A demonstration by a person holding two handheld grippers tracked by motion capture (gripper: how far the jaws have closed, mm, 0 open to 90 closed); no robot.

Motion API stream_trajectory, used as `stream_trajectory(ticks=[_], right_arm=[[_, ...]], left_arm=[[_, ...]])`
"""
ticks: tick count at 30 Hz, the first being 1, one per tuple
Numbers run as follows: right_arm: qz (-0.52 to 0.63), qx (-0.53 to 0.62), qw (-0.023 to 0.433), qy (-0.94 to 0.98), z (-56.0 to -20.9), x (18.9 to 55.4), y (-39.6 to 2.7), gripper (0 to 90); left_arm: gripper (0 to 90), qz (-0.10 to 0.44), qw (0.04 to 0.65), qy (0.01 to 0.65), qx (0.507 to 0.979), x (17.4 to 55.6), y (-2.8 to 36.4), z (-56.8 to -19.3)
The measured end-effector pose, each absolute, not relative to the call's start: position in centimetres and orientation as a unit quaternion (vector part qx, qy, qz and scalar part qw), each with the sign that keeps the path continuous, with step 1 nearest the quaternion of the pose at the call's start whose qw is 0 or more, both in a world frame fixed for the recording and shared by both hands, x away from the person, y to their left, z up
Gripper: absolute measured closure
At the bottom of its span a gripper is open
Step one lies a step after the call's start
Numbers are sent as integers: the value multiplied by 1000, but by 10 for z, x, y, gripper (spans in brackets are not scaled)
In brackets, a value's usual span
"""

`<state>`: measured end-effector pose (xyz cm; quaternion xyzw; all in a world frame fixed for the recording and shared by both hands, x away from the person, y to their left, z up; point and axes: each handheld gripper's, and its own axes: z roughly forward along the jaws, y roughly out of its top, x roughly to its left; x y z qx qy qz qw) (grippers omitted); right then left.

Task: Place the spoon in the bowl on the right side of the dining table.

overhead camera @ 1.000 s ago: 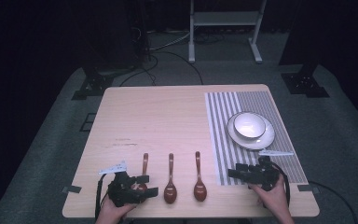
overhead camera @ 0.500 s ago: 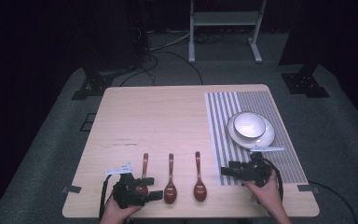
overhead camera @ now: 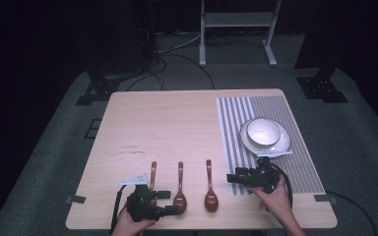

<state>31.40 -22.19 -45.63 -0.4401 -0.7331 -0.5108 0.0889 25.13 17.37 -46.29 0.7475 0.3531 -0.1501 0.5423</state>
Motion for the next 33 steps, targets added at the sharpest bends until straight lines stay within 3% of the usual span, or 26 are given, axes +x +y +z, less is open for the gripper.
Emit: stream_trajectory(ticks=[33], right_arm=[[-503,-409,96,-755,-442,324,-189,274]], left_arm=[[71,-197,484,336,784,248,147,-483]])
